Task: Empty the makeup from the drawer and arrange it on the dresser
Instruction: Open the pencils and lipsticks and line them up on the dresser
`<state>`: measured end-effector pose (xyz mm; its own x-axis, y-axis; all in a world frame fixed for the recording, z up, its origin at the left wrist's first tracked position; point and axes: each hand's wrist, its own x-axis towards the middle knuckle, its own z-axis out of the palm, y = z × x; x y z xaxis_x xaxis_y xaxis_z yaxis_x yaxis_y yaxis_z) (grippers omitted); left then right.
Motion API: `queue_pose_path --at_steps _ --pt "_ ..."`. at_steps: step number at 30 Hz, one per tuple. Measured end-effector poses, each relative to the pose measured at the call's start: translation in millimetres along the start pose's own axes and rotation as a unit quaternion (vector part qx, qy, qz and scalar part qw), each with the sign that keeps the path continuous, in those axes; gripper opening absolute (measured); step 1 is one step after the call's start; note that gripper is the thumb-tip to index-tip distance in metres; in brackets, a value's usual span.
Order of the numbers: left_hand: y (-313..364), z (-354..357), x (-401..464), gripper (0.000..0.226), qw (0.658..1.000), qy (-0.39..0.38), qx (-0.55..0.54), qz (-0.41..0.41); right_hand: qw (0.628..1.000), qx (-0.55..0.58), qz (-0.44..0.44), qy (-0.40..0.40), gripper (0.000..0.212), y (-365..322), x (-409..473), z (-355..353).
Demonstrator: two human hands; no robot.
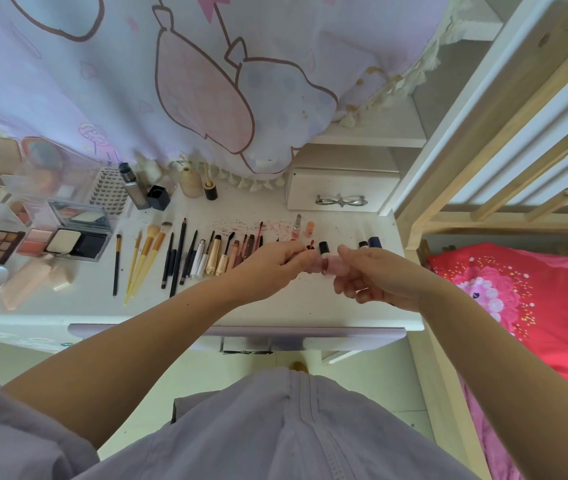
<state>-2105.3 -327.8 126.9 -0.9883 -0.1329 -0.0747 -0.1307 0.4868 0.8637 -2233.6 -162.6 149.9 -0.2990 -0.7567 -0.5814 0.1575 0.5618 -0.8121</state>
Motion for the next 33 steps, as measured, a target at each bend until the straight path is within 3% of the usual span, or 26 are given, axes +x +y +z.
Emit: queue_pose_path --at_steps 4,10,12,16,20,26,30,33 --pt "-4 -3 1 0.036 0.994 -0.051 -0.074 -0.054 0.998 -0.061 -0.030 0.007 0.035 -1 -3 -2" --pt "-11 -15 2 0.046 0.936 -0.209 -0.236 -0.158 0.985 -0.149 -0.087 0.006 0.017 -5 1 1" --pt "-11 -18 3 0.044 0.940 -0.214 -0.223 -0.146 0.989 -0.135 -0.065 -0.004 0.020 -11 2 1" --pt "-8 -24 6 0.036 0.970 -0.189 -0.113 -0.105 0.990 -0.137 0.014 -0.043 0.048 -15 5 1" --pt "-9 -29 9 0.022 0.968 -0.229 -0.055 -0.092 0.980 -0.195 -0.015 -0.038 0.022 -12 7 3" --pt "-23 -41 7 0.033 0.933 -0.322 -0.062 -0.146 0.955 -0.293 -0.035 -0.026 0.008 -7 5 -7" --pt "-45 -53 -1 0.027 0.940 -0.227 -0.165 -0.192 0.988 -0.139 -0.021 0.059 0.014 16 2 -26" --pt "-52 -33 3 0.018 0.940 -0.149 -0.236 -0.198 0.997 0.013 -0.021 0.077 0.026 33 14 -14"
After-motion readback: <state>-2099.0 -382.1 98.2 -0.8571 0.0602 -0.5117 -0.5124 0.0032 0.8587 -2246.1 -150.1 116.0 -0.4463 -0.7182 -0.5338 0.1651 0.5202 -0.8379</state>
